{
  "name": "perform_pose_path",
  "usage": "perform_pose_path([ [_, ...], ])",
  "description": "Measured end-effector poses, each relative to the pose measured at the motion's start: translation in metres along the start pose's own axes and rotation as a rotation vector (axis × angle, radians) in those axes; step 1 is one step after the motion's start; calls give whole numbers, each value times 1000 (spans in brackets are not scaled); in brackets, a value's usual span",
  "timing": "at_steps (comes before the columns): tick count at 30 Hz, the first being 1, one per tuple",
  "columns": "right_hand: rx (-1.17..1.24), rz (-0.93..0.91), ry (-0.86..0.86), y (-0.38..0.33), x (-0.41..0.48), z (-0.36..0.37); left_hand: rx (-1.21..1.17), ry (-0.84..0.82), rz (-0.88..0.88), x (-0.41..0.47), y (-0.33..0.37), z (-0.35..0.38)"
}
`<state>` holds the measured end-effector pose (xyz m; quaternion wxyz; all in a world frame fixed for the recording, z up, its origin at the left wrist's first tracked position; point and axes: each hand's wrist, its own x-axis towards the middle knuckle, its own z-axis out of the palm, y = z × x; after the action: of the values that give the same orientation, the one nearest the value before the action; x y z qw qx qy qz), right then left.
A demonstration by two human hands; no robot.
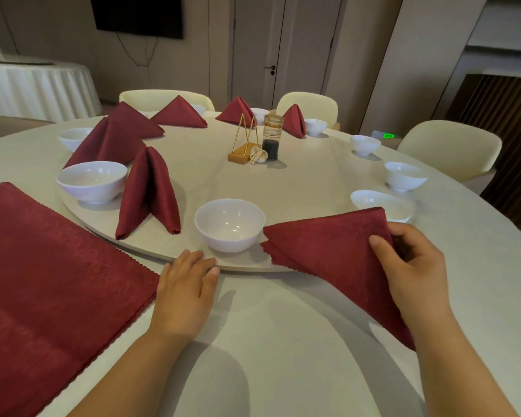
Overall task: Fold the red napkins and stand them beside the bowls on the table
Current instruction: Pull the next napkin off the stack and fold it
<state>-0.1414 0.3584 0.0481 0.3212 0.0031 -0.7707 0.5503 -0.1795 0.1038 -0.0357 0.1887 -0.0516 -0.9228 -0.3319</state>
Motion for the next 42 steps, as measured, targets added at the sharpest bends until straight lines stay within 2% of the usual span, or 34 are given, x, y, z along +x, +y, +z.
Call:
perform_pose_path([
  [7, -133, -104, 77, -22, 42, 31, -106, -21, -81, 2, -2, -6],
  [13, -325, -143, 17, -5, 66, 90, -91, 10, -95, 7, -9, -3],
  [19, -403, -150, -62, 8, 80, 124, -93, 17, -57, 6, -13, -2],
  [26, -499, -71, -219, 30, 73, 116, -42, 17, -6, 6, -15, -3],
  [33, -674, 47, -229, 46, 48, 92, -33, 6, 2, 6, -14, -3],
  [42, -648, 54, -269, 43, 46, 99, -37, -15, -18, 7, -12, -5],
])
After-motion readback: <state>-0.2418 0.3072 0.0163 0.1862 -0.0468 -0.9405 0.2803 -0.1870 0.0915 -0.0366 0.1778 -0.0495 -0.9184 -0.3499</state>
